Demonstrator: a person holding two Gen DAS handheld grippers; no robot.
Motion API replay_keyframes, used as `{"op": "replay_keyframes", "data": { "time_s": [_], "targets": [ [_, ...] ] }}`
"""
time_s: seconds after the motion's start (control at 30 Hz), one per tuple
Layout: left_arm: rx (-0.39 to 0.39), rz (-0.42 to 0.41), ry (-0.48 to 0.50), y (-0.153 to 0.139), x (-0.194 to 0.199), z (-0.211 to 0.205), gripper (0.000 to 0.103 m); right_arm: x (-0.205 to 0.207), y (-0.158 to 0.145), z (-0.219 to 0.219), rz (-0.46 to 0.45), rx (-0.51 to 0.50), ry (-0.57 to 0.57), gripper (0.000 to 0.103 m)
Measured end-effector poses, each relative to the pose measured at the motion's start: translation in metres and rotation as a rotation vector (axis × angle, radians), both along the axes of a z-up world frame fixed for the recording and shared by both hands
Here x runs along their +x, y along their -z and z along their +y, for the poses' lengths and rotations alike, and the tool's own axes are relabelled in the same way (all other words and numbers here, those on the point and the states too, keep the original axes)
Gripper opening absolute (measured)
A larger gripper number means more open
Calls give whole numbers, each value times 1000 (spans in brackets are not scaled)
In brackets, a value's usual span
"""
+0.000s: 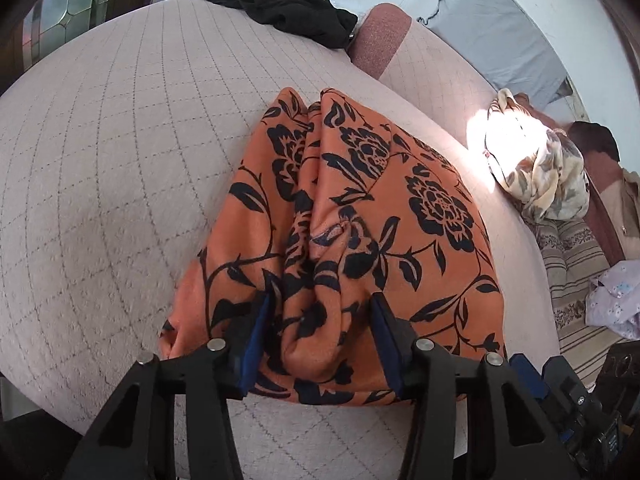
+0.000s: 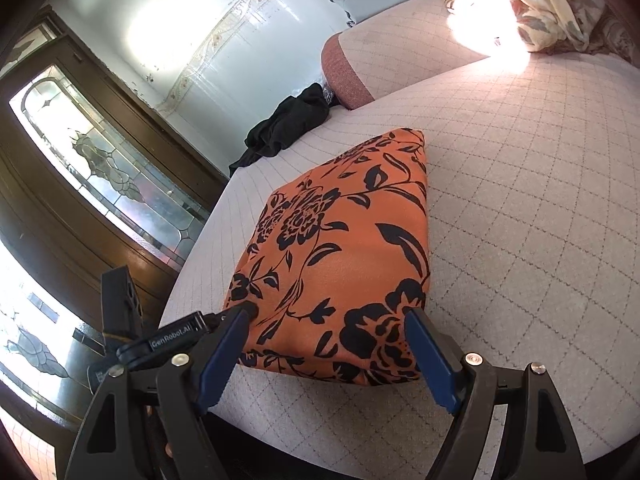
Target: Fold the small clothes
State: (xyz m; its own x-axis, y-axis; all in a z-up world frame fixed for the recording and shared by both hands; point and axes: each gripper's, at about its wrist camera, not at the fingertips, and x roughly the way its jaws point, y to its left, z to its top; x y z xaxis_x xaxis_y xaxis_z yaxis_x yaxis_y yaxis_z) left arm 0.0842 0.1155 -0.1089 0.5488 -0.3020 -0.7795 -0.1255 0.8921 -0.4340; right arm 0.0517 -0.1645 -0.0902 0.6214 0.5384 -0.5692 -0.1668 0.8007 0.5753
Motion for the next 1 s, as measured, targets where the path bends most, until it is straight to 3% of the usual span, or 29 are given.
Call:
{"op": "replay_keyframes", "data": {
  "time_s": [0.03, 0.1, 0.2, 0.27, 0.43, 0.53, 0.67, 0.87, 1.0],
  "targets": [
    [-2, 1, 2, 0, 0, 1, 47, 1, 2, 0, 9, 3, -1, 83],
    [-6, 10, 11, 3, 1, 3, 27, 1, 5, 0, 13, 2, -5, 83],
    [-36, 0, 19, 2, 1, 6, 15, 1, 2, -1, 3, 6, -1, 83],
    [-7, -46, 18, -13, -4, 5, 14, 0, 0, -2, -5, 0, 4, 83],
    [76, -246, 60, -75, -21, -2, 13, -1, 3, -2, 6, -12, 9, 83],
    [95, -210, 37, -63, -17, 10, 13, -1, 2, 1, 4, -24, 3, 83],
    [57, -27, -30, -4, -9, 35, 13, -1, 0, 6, -2, -38, -9, 83],
    [161, -197, -4, -48, -24, 20, 13, 0, 8, 10, 24, -48, -16, 83],
    [340, -275, 0, -56, -37, 3, 13, -1, 6, 13, 7, -67, -25, 83]
  ]
}}
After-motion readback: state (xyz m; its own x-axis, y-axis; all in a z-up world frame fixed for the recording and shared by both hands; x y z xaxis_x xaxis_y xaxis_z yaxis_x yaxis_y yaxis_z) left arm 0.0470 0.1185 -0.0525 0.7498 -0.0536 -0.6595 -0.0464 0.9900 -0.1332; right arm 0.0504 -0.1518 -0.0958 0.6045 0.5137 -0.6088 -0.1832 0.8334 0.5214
